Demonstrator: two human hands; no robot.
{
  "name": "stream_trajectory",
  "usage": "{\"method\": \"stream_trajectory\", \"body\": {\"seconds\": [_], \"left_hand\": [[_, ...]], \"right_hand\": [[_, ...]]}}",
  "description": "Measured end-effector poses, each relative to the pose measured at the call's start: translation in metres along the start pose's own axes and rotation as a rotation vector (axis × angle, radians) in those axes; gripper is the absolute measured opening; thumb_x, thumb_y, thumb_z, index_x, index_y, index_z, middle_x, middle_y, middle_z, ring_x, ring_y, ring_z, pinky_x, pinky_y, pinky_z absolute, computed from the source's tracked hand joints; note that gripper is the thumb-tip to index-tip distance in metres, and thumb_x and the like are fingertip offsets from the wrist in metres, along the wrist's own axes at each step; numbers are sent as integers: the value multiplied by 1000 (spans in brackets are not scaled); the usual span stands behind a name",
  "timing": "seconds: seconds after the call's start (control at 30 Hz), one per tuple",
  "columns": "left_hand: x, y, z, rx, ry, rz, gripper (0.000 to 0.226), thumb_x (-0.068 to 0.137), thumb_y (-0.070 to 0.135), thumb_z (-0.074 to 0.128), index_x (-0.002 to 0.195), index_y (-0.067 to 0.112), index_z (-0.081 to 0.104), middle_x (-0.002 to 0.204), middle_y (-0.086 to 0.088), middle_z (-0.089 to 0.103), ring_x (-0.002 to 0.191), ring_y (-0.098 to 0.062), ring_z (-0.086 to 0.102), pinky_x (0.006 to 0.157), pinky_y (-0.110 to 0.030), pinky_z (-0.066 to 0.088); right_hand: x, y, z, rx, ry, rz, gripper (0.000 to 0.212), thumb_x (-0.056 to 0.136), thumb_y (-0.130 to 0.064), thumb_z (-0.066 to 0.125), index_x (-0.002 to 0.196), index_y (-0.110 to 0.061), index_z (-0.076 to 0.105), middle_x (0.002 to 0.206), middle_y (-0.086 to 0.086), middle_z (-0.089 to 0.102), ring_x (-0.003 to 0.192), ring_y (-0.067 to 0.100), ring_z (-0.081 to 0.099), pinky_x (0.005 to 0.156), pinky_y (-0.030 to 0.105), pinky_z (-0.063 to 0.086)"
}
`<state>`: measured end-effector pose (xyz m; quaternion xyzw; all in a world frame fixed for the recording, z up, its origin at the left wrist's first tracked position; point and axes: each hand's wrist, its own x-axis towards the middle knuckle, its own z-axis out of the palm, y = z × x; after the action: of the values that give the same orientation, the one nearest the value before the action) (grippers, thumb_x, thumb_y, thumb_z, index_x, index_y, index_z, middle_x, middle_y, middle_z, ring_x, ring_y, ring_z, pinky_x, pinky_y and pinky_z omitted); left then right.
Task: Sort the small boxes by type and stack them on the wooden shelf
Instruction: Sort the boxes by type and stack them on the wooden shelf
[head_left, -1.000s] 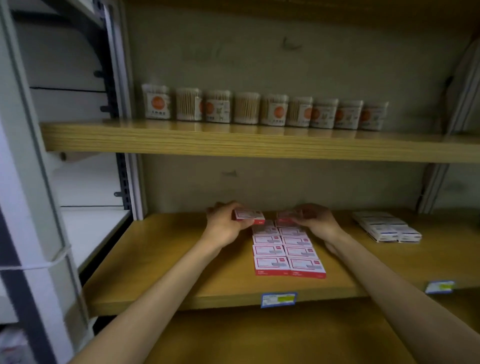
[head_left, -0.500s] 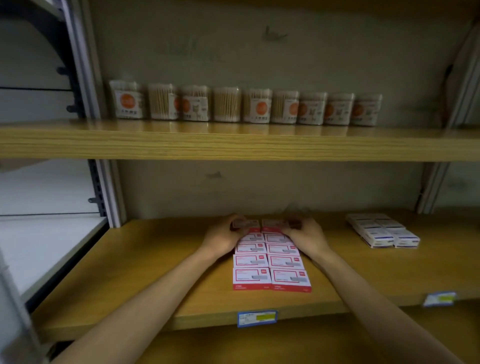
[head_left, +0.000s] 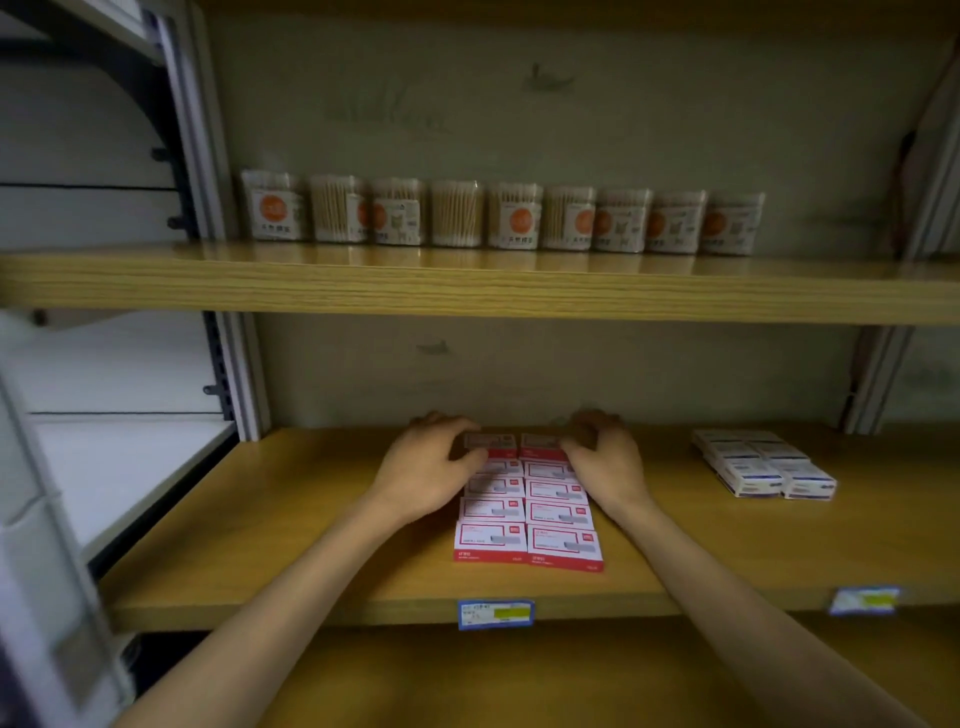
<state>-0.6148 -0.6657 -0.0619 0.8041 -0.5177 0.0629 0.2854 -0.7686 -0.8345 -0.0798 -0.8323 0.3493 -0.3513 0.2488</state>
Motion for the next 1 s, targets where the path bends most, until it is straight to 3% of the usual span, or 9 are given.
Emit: {"method": "stream_trajectory", "body": {"seconds": [0.1,0.23,0.43,0.6,0.8,1.0], "left_hand": [[-24,4,-18,166,84,28,41,96,45,56,135,33,54,136,6,57,125,-17,54,105,-39,46],[-59,-1,-42,239,168,-12,40,95,48,54,134,38,51,132,8,58,126,-17,53,103,-41,47],[-123,-18,-88,239,208,9,36,96,43,54,131,38,54,125,15,54,117,-10,53,97,-38,46],[-185,-47,-133,140,242,27,34,95,43,52,127,33,57,119,15,55,107,-9,56,89,-39,50],[-267,-100,-200,15,260,50,33,97,50,49,127,36,56,114,21,57,101,-1,57,89,-35,52],[-325,-182,-273,75,270,24,32,98,49,47,126,38,57,112,21,62,99,-1,57,90,-32,47]], "right_hand": [[-7,-16,-3,-126,-42,-148,36,84,-48,56,107,-26,72,110,-7,71,102,16,65,91,37,55],[-36,-63,-6,-108,-134,-361,21,92,-32,65,111,-26,71,111,-9,68,107,10,59,91,28,46],[-95,-123,12,48,-272,-544,16,93,-32,64,108,-32,69,105,-14,62,103,4,57,90,25,45],[-147,-187,39,174,-275,-597,13,93,-26,66,105,-26,72,99,-13,65,94,4,62,83,28,54],[-222,-280,71,328,-288,-571,12,96,-21,65,105,-24,72,100,-14,67,93,4,64,74,18,54],[-270,-368,139,255,-280,-601,15,96,-25,63,109,-26,70,99,-15,68,88,6,65,77,29,57]]}}
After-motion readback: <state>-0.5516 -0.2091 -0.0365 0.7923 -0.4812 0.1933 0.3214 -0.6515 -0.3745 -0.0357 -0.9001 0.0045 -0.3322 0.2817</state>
